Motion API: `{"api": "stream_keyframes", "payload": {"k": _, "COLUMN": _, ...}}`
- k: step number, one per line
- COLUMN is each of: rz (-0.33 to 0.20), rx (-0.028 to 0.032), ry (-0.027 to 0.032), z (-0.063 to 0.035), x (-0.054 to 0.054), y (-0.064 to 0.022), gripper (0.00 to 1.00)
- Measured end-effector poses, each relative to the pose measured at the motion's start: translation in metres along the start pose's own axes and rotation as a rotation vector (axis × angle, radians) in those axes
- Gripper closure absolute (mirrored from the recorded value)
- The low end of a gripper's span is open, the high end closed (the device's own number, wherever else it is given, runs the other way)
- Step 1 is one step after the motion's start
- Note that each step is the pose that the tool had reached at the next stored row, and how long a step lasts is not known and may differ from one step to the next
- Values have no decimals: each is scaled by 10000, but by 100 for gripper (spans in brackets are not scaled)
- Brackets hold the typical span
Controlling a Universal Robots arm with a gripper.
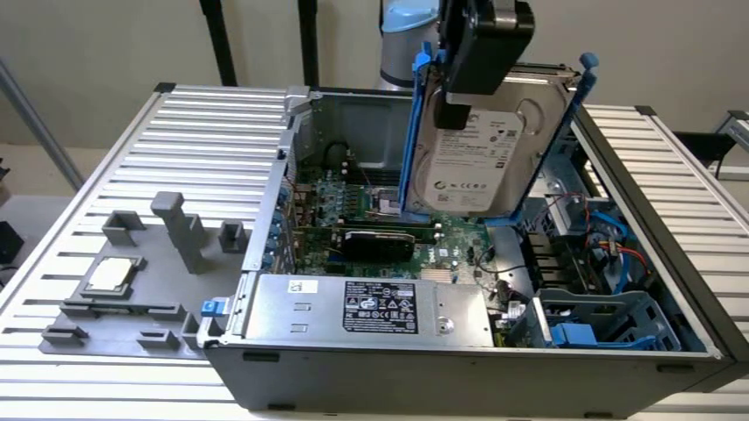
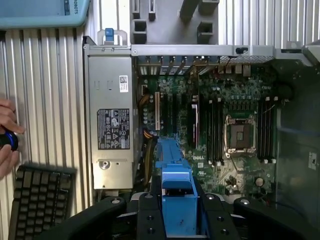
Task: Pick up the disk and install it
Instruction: 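Pick up the disk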
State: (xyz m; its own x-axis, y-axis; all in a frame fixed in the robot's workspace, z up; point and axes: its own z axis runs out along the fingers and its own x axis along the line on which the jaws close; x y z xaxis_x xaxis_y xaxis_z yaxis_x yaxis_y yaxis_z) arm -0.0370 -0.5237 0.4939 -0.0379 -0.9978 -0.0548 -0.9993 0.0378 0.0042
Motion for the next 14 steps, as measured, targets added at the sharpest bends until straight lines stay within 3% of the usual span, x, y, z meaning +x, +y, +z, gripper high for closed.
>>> {"api": "stream_keyframes", "payload": {"k": 14, "rz": 0, "rx": 1, "ry": -1, "z": 93, "x": 197, "y": -647, "gripper": 67}}
